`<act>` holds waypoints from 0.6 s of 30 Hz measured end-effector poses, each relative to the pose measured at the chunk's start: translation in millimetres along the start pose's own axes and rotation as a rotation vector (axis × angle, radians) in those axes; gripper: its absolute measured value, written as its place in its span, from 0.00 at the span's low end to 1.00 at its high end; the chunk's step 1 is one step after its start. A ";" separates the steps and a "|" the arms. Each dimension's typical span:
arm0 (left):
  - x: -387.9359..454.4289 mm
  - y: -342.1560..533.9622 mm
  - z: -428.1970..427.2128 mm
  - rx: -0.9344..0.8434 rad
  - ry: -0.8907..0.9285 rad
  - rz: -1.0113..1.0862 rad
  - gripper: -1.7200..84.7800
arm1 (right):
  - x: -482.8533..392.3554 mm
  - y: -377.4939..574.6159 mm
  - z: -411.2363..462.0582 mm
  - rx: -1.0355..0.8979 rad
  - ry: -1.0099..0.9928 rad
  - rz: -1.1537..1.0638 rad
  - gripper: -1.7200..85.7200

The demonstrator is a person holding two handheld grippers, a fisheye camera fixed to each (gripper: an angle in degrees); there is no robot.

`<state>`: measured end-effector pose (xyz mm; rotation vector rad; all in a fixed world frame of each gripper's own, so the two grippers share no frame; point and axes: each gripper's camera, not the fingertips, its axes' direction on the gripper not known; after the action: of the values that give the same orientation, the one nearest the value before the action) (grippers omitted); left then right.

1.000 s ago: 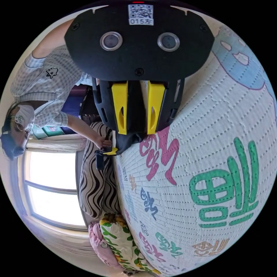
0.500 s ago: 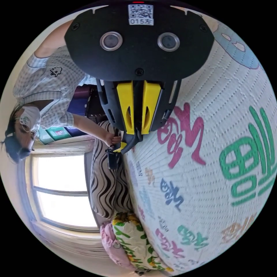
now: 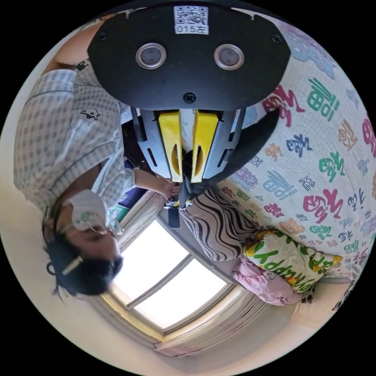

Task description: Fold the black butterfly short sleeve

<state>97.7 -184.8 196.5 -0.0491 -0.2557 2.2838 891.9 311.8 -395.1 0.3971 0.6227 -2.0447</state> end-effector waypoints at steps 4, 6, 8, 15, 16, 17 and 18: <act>36.9 74.8 21.7 -0.017 0.040 -0.134 0.05 | -33.7 63.3 31.3 -0.070 -0.029 0.117 0.06; 46.0 110.7 33.0 -0.038 0.065 -0.227 0.05 | -41.1 94.7 49.9 -0.116 -0.053 0.198 0.06; 51.3 146.1 45.4 -0.069 0.099 -0.349 0.06 | -44.1 127.5 70.8 -0.180 -0.089 0.301 0.06; 52.7 200.2 62.3 -0.108 0.091 -0.558 0.06 | -17.0 198.4 118.4 -0.257 -0.179 0.525 0.07; 40.8 193.5 56.0 -0.075 0.074 -0.563 0.06 | -2.5 191.8 116.0 -0.228 -0.173 0.514 0.07; 33.1 189.6 53.2 -0.063 0.067 -0.569 0.06 | 6.1 187.6 114.9 -0.215 -0.172 0.508 0.07; 15.5 181.4 47.9 -0.037 0.064 -0.579 0.06 | 25.4 178.2 114.2 -0.198 -0.177 0.495 0.07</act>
<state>-52.1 -298.2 207.8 -0.0588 -0.2416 1.6991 1027.7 150.6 -362.8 0.2218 0.5473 -1.5120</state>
